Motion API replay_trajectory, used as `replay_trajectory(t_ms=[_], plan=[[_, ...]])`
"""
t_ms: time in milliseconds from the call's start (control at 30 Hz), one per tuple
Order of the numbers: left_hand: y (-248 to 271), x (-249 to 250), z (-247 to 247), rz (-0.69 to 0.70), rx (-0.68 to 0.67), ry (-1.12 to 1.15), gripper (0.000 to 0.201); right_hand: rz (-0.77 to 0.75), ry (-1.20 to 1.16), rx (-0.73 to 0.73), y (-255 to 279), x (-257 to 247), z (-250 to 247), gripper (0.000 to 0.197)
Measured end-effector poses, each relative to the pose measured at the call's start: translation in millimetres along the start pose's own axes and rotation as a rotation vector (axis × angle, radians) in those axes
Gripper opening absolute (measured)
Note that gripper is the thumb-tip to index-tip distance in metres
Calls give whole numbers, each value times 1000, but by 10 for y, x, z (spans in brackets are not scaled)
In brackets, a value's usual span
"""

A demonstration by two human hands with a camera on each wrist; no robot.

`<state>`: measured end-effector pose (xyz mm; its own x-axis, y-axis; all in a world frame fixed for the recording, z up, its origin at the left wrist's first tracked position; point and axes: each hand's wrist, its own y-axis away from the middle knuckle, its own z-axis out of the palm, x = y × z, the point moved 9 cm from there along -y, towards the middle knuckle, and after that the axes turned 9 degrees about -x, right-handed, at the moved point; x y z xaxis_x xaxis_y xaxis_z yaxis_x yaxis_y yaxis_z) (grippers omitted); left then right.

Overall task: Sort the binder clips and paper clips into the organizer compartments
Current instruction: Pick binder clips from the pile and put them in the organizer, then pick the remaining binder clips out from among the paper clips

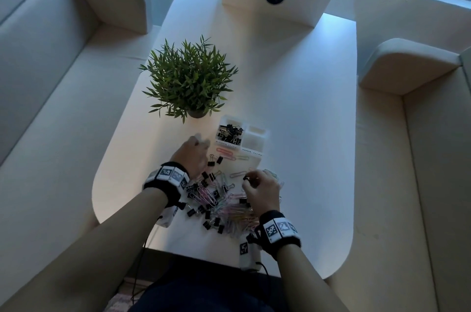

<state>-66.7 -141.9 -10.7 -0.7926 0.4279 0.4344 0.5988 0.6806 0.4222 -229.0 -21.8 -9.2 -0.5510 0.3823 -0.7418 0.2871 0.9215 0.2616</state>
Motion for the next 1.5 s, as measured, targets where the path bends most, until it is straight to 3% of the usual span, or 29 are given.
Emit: replay_trajectory(t_ms=[233, 367, 500, 567, 633, 733, 800, 900, 1000, 1133, 1233, 1333, 1500], plan=[[-117, 207, 226, 9, 27, 29, 27, -309, 230, -150, -413, -679, 522, 15], [-85, 26, 145, -87, 95, 211, 34, -354, 435, -249, -538, -715, 803, 28], [70, -163, -26, -138, 195, 346, 32, -461, 610, -272, -479, -756, 880, 27], [175, -328, -83, -203, 240, 440, 25, -484, 672, -274, -420, -745, 861, 17], [284, -557, -67, -282, 272, 665, 10, -501, 718, -295, -380, -665, 892, 8], [490, -924, 96, -433, 389, 1184, 29, -482, 776, -328, -377, -466, 957, 12], [599, -1029, 276, -535, 385, 1479, 29, -477, 801, -340, -373, -401, 975, 13], [717, -1028, 410, -589, 339, 1659, 25, -487, 794, -335, -342, -455, 936, 11], [735, -973, 350, -506, 283, 1424, 25, -505, 630, -272, -324, -519, 781, 16], [767, -458, 322, -123, -3, 486, 21, -445, 299, -110, -217, -597, 423, 22], [850, -236, 660, 17, -180, 54, 49, -346, 179, 1, -138, -540, 230, 25], [888, -203, 904, 55, -227, -166, 45, -332, 108, 78, -179, -582, 65, 25], [933, -56, 940, 264, -112, -330, 38, -402, 108, 177, -547, -961, -220, 23]])
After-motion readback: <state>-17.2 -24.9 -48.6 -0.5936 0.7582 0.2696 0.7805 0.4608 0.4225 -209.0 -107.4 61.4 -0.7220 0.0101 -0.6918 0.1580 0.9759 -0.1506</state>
